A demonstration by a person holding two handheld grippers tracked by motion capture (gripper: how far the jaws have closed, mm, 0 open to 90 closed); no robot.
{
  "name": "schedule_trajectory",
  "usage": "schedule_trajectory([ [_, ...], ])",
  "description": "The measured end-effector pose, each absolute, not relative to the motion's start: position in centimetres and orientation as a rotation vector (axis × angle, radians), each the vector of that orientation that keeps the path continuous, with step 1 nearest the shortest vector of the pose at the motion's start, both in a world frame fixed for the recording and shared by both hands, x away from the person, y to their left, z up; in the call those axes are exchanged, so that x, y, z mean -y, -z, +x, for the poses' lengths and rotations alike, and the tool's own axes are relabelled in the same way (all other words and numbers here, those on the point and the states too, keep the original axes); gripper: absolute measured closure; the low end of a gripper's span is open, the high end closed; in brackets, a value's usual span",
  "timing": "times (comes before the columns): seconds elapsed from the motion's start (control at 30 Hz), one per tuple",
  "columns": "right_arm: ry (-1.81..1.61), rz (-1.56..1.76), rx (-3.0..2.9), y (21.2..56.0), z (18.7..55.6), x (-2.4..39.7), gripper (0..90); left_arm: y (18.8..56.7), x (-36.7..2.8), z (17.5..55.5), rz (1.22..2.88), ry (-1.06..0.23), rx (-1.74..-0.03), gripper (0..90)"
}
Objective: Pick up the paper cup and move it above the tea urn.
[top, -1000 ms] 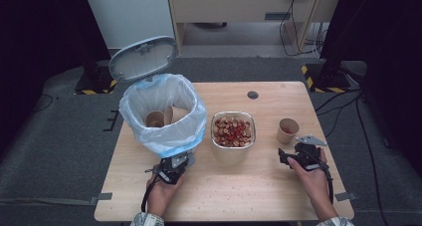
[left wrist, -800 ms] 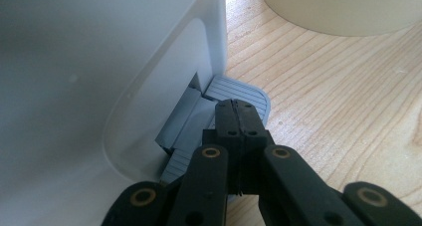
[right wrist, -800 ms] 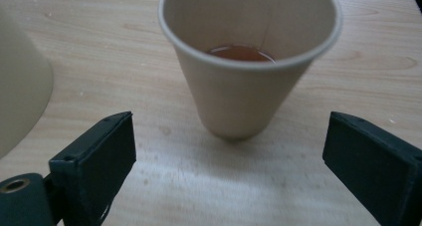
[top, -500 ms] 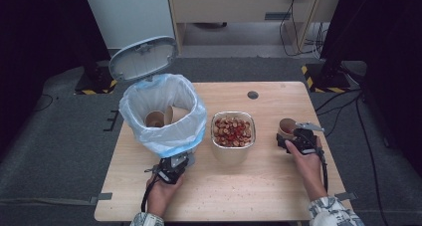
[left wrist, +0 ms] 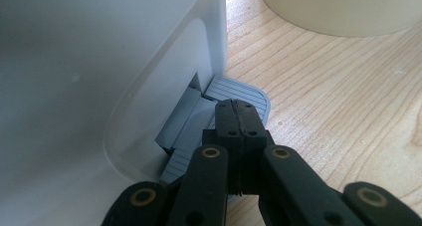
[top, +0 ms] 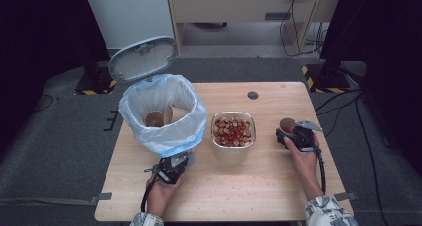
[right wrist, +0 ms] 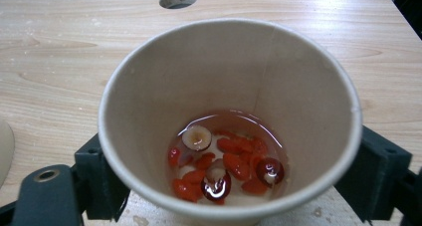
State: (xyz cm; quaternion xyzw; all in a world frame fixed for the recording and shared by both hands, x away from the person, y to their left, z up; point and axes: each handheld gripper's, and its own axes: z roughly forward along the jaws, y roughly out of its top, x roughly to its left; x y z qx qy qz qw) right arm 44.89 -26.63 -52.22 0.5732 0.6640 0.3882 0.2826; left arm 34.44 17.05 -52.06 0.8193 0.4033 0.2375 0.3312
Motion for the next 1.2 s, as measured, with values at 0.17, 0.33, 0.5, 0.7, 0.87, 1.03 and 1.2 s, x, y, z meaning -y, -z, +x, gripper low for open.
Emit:
schedule_trajectory([
  [0.17,-1.057,1.509,-1.787,52.4,45.1,26.6,21.1,52.1,-17.0,34.4,2.141,-0.622,-1.055,90.0],
  [0.33,-1.069,1.482,-1.787,52.5,45.1,26.5,25.5,52.1,-17.0,34.4,2.138,-0.620,-1.056,90.0],
  [0.5,-1.068,1.480,-1.791,52.3,45.2,26.7,28.2,52.1,-17.0,34.5,2.140,-0.618,-1.055,90.0],
  [0.7,-1.083,1.450,-1.753,51.0,45.0,26.9,30.6,52.1,-17.0,34.5,2.139,-0.617,-1.055,90.0],
  [0.87,-1.078,1.429,-1.766,49.7,44.7,27.1,31.1,52.1,-17.0,34.4,2.141,-0.619,-1.054,90.0],
  [1.03,-1.066,1.406,-1.786,48.4,44.9,27.5,31.3,52.1,-17.0,34.4,2.142,-0.621,-1.053,90.0],
  [1.2,-1.074,1.373,-1.808,46.6,45.3,27.7,31.6,52.1,-17.0,34.4,2.143,-0.623,-1.052,90.0],
])
